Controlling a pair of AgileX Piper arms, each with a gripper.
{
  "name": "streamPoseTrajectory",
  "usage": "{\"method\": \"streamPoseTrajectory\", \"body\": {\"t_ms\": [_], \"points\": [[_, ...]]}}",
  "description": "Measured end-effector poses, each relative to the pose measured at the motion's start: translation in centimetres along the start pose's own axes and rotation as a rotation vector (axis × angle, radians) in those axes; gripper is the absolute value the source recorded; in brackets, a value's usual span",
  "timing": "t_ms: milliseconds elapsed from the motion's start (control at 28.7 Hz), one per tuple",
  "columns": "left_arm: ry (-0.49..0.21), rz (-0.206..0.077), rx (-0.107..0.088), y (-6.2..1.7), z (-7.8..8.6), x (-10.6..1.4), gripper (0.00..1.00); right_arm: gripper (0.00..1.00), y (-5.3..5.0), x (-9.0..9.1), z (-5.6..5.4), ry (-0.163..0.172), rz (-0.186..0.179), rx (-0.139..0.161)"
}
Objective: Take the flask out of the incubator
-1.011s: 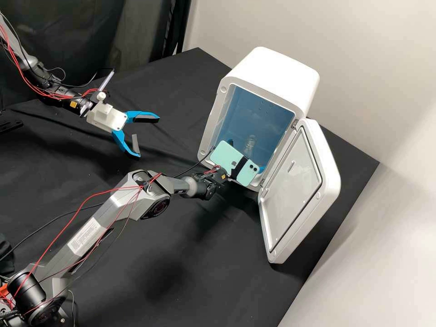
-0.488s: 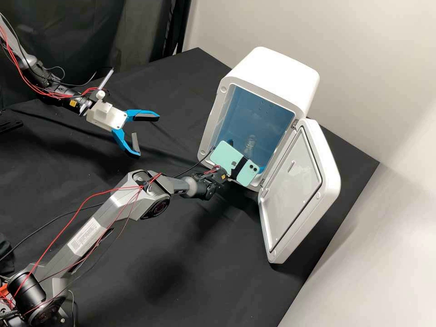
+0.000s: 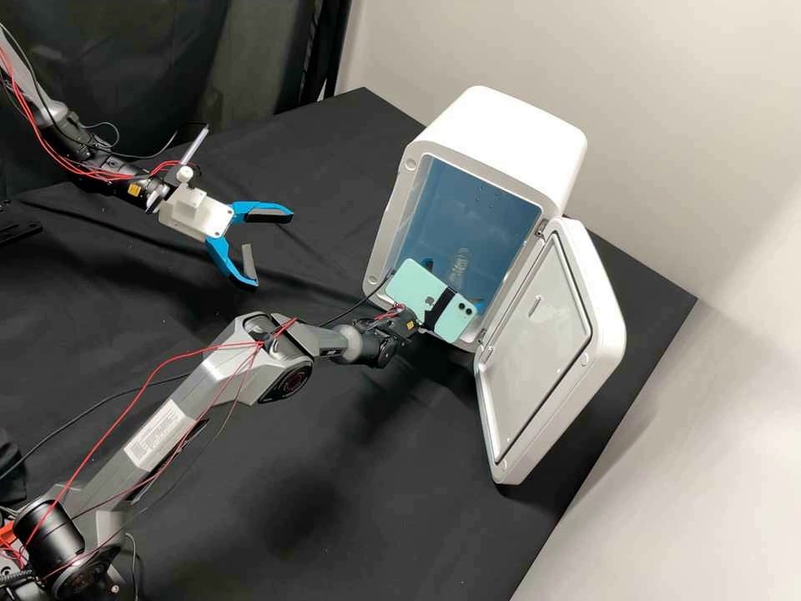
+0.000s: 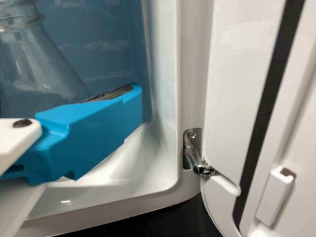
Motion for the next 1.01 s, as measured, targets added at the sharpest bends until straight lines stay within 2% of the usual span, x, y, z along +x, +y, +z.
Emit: {"method": "streamPoseTrajectory", "body": {"t_ms": [662,1011], "points": [[0.000,0.001,0.000,0.04,0.00,-0.02,1.00,0.00,-0.19,-0.09,0.18,-0.005,-0.005,0.001],[0.000,0.006,0.002,0.23,0.04,-0.10,1.00,0.00,-0.31,-0.19,0.25,0.007,0.000,0.002]]}}
